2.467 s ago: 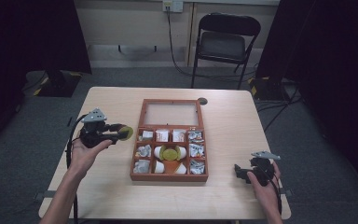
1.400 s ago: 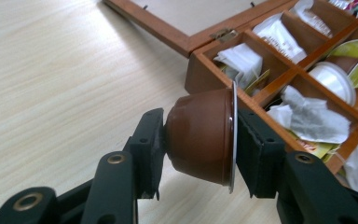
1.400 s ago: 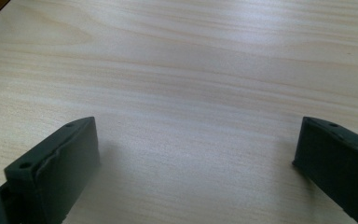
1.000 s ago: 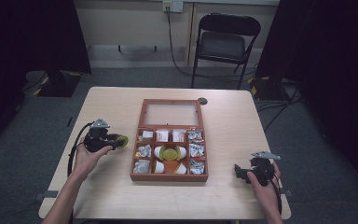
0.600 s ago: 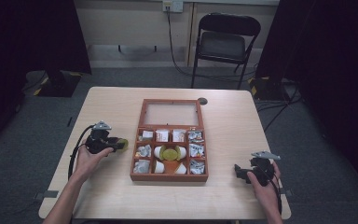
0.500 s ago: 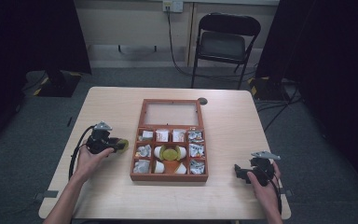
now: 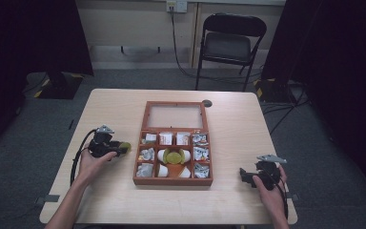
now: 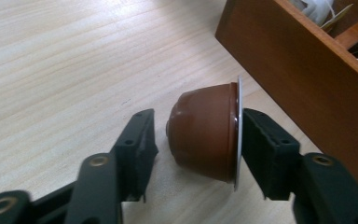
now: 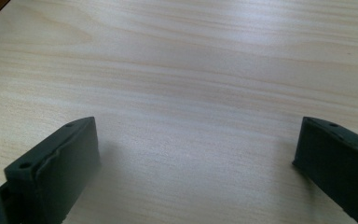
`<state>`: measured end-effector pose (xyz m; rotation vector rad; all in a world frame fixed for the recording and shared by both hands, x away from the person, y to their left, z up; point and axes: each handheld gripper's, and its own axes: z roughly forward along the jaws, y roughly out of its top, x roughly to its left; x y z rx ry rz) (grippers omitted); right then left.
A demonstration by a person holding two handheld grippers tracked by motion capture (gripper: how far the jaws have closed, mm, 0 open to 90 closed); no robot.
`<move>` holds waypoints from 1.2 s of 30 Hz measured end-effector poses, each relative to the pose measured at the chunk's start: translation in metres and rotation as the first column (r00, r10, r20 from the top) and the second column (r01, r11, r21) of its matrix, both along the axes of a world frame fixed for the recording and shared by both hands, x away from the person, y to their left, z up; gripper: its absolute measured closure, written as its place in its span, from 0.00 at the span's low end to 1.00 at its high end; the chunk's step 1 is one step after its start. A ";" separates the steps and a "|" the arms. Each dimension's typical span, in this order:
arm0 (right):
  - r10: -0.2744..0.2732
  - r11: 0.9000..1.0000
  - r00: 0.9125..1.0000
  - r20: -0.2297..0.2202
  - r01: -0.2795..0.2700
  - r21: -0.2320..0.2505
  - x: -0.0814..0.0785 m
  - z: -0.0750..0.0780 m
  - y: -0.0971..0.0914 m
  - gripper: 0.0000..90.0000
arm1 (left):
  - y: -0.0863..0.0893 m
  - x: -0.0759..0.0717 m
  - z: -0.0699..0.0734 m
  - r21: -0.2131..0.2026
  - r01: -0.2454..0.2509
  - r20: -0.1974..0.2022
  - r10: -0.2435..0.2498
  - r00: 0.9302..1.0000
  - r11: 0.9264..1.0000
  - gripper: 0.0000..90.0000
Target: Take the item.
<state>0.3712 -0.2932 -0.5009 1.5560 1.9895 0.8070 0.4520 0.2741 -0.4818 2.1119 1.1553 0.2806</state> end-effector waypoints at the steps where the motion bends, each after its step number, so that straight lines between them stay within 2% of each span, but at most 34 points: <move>1: 0.001 1.000 1.000 0.000 -0.001 0.000 0.000 0.000 0.000 0.00 | 0.001 0.000 0.000 -0.005 -0.012 0.000 0.012 1.000 1.000 0.45; 6: 0.000 1.000 1.000 0.000 0.000 0.000 0.000 0.000 0.000 0.00 | 0.006 0.000 0.003 -0.024 -0.026 0.014 0.026 1.000 0.999 0.31; 9: 0.001 1.000 1.000 0.000 -0.001 0.000 0.000 0.000 0.000 0.00 | 0.009 -0.002 0.006 -0.062 -0.041 0.024 0.043 0.999 0.997 0.24; 14: 0.009 1.000 1.000 0.000 -0.009 0.001 0.001 0.000 -0.001 0.00 | 0.012 -0.009 0.012 -0.066 -0.044 0.048 0.048 0.998 0.997 0.22; 16: 0.011 1.000 1.000 -0.001 -0.011 0.001 0.001 0.000 -0.001 0.00 | 0.015 -0.011 0.013 -0.079 -0.046 0.051 0.050 0.997 0.996 0.21; 20: 0.010 1.000 1.000 -0.001 -0.010 0.000 0.001 0.000 -0.001 0.00 | 0.017 -0.015 0.017 -0.072 -0.064 0.056 0.068 0.996 0.995 0.21; 22: 0.011 1.000 1.000 -0.001 -0.011 0.001 0.001 0.000 -0.001 0.00 | 0.019 -0.019 0.019 -0.062 -0.076 0.077 0.081 0.994 0.995 0.21; 24: 0.010 1.000 1.000 -0.001 -0.010 0.001 0.001 0.000 -0.001 0.00 | 0.024 -0.023 0.022 -0.075 -0.101 0.082 0.107 0.991 0.992 0.21; 27: 0.010 1.000 1.000 -0.001 -0.010 0.001 0.001 0.000 -0.001 0.00 | 0.030 -0.029 0.025 -0.070 -0.129 0.082 0.134 0.988 0.989 0.21; 30: 0.011 1.000 1.000 -0.001 -0.011 0.000 0.001 0.000 -0.001 0.00 | 0.035 -0.035 0.025 -0.035 -0.142 0.078 0.144 0.986 0.989 0.21; 34: 0.010 1.000 1.000 -0.001 -0.010 0.001 0.001 0.000 -0.001 0.00 | 0.039 -0.043 0.026 -0.036 -0.152 0.071 0.155 0.985 0.988 0.21; 35: 0.011 1.000 1.000 -0.001 -0.011 0.001 0.001 0.000 -0.001 0.00 | 0.040 -0.048 0.026 -0.016 -0.154 0.082 0.155 0.985 0.988 0.21; 36: 0.011 1.000 1.000 -0.001 -0.011 0.001 0.001 0.000 -0.001 0.00 | 0.040 -0.048 0.026 -0.016 -0.154 0.082 0.155 0.985 0.988 0.21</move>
